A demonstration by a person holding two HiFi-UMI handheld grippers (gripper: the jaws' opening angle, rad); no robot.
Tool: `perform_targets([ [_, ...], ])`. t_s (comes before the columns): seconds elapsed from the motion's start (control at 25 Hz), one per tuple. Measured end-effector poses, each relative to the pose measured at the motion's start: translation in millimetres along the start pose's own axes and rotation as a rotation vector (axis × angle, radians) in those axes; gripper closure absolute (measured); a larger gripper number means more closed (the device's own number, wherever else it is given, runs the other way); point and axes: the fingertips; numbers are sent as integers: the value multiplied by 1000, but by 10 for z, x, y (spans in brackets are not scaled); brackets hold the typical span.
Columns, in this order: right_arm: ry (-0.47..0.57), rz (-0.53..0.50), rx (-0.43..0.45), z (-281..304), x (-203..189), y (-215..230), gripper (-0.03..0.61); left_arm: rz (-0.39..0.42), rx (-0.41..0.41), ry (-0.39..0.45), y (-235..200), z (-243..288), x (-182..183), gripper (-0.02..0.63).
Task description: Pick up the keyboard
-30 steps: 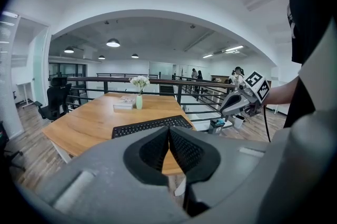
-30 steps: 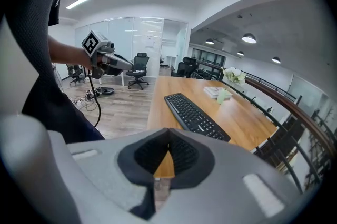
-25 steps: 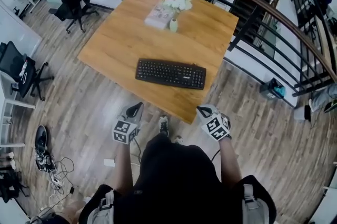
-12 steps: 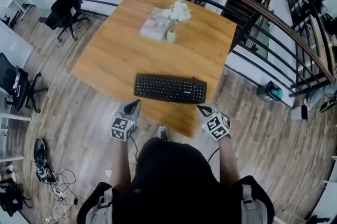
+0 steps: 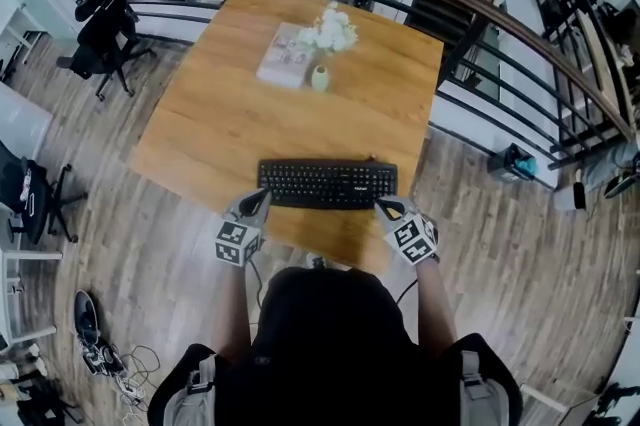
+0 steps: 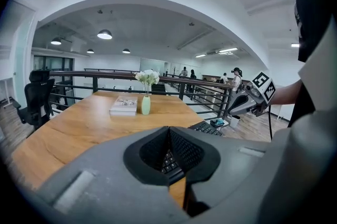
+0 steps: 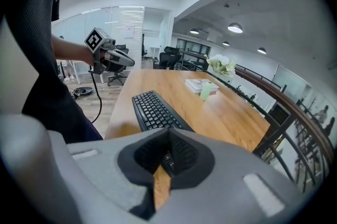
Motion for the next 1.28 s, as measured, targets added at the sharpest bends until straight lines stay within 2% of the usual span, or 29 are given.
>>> perform_targets([
  [0.48, -80, 98, -26, 29, -292, -10, 575, -6, -59, -54, -147, 220, -64, 603],
  [0.76, -122, 69, -1, 83, -478, 16, 575, -22, -30, -50, -202, 319, -61, 603],
  [1.28, -144, 128, 0, 275, -851, 244, 575, -68, 17, -115, -320, 311, -382, 601],
])
Point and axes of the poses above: the fingertips, and each gripper's own axes: z forward along the fingers, y to its right, x out of its top, and after that the axes turned 11 degrees about -z, right-handed
